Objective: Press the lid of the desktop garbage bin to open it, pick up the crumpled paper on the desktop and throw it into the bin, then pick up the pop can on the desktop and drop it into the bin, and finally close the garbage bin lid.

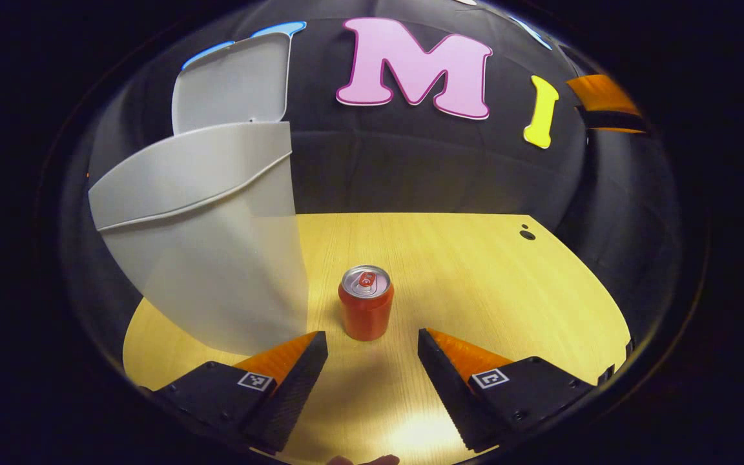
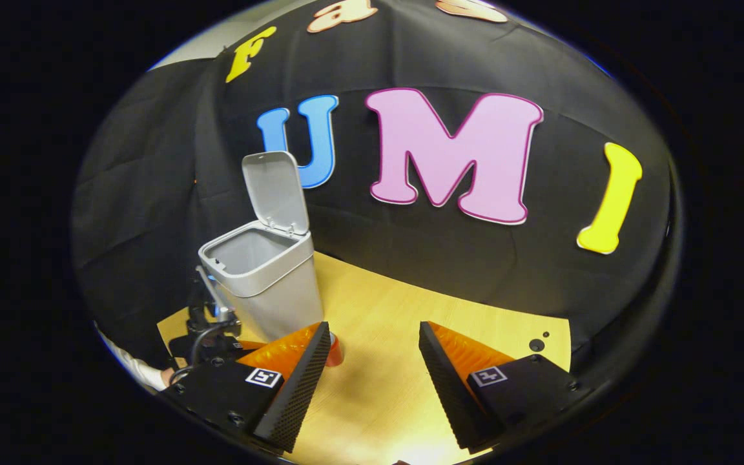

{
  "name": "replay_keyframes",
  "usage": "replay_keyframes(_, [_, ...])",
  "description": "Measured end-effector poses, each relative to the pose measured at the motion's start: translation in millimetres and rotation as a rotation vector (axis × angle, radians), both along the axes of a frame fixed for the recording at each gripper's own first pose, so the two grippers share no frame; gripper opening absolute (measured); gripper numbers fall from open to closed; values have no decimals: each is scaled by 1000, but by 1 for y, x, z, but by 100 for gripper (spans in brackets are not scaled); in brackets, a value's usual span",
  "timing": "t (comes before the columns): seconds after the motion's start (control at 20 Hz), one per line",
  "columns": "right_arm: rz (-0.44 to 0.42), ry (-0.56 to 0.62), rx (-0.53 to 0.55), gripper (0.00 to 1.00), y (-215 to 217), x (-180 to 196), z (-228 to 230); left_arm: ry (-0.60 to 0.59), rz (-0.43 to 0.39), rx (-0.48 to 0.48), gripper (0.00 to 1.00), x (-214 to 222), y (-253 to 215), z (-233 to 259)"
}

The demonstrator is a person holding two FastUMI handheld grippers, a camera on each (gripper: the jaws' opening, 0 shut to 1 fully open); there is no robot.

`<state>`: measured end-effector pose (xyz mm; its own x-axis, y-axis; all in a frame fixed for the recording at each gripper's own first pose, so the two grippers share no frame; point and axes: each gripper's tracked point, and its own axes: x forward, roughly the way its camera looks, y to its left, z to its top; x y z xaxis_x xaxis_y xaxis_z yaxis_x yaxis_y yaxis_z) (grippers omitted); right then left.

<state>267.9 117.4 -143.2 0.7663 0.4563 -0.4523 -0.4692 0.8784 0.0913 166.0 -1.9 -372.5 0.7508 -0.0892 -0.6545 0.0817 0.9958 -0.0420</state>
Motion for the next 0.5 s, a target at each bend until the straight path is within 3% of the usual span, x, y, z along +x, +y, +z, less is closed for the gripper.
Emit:
replay_keyframes(0.25, [-33,46,17,89,-8,4,-15,27,-4,55,96,33,4,-32])
replay_keyframes(0.5, [-57,89,-42,90,-24,10,-40,33,8,61,96,65,3,-70])
